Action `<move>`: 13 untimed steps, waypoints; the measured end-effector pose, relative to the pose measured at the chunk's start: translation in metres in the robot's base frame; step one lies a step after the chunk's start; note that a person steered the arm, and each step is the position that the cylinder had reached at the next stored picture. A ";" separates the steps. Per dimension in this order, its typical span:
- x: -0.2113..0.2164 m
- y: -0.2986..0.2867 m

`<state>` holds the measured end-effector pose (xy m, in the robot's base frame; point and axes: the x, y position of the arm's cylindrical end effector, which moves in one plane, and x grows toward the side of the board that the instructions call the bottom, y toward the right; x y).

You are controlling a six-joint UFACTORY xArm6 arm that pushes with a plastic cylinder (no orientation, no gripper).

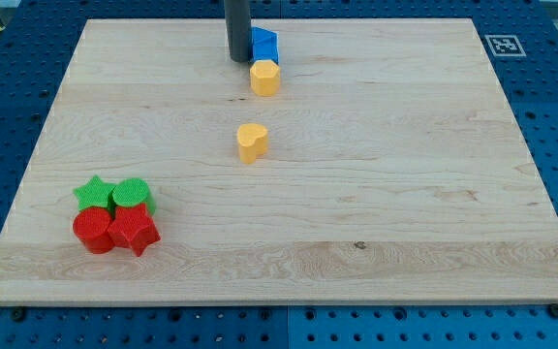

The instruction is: Nudge the blue triangle down a bit

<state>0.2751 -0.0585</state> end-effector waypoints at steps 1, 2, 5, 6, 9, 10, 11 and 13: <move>0.000 -0.018; -0.007 -0.046; -0.063 -0.038; -0.065 -0.020; -0.064 0.005; -0.057 0.005; -0.048 0.005; -0.048 0.017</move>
<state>0.2272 -0.0417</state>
